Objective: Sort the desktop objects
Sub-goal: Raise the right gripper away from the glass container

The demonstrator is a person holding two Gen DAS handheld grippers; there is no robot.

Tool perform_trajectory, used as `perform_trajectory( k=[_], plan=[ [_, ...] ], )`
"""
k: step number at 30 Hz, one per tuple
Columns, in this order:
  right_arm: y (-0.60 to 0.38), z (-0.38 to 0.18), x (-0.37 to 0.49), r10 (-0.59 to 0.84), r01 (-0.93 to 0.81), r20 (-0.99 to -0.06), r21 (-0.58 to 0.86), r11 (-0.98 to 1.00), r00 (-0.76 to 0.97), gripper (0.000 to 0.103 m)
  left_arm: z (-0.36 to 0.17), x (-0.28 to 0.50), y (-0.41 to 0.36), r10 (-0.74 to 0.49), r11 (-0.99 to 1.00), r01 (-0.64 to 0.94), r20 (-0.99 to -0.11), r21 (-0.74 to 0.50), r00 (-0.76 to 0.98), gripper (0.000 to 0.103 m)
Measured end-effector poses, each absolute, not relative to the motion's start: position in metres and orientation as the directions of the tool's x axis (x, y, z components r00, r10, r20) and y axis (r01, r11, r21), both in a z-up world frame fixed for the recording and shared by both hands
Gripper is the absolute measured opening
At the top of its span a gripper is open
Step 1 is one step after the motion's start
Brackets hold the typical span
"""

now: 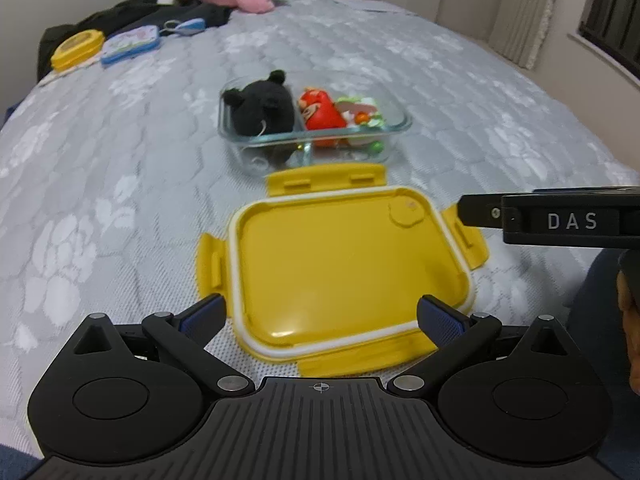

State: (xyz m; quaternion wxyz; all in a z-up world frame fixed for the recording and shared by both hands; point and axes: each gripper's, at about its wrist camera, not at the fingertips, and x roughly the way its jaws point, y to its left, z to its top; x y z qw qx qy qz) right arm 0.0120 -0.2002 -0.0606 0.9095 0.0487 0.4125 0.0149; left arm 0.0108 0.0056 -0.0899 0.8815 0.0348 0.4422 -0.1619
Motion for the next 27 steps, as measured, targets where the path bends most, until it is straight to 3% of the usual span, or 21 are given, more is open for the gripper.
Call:
perform_trajectory(
  k=[13, 15, 16, 17, 18, 19, 24, 27],
  plan=[
    [-0.207, -0.067, 0.016, 0.062, 0.051, -0.770, 0.122, 0.991, 0.635, 0.087, -0.090, 0.017, 0.015, -0.267, 0.953, 0.269, -0.798, -0.137, 0.540, 0.103],
    [-0.211, -0.064, 0.016, 0.086, 0.054, -0.758, 0.158, 0.986, 0.647, 0.079, -0.088, 0.017, 0.015, -0.276, 0.950, 0.278, -0.790, -0.140, 0.547, 0.103],
    [-0.213, -0.063, 0.021, 0.102, 0.060, -0.753, 0.184, 0.981, 0.651, 0.065, -0.088, 0.017, 0.014, -0.283, 0.948, 0.285, -0.786, -0.142, 0.550, 0.103],
    [-0.213, -0.064, 0.030, 0.111, 0.075, -0.756, 0.207, 0.975, 0.645, 0.043, -0.087, 0.018, 0.013, -0.290, 0.946, 0.291, -0.782, -0.145, 0.552, 0.103],
    [-0.213, -0.065, 0.039, 0.121, 0.090, -0.760, 0.230, 0.969, 0.639, 0.033, -0.087, 0.018, 0.013, -0.296, 0.943, 0.298, -0.777, -0.147, 0.555, 0.103],
    [-0.213, -0.066, 0.047, 0.130, 0.106, -0.763, 0.252, 0.962, 0.633, 0.029, -0.087, 0.019, 0.013, -0.305, 0.941, 0.301, -0.772, -0.155, 0.558, 0.103],
    [-0.214, -0.072, 0.092, 0.181, 0.184, -0.775, 0.357, 0.916, 0.606, 0.031, -0.090, 0.027, 0.019, -0.381, 0.920, 0.312, -0.734, -0.238, 0.563, 0.103],
    [-0.214, -0.075, 0.118, 0.212, 0.232, -0.779, 0.416, 0.879, 0.591, 0.038, -0.097, 0.039, 0.032, -0.430, 0.903, 0.261, -0.718, -0.341, 0.548, 0.103]
  ],
)
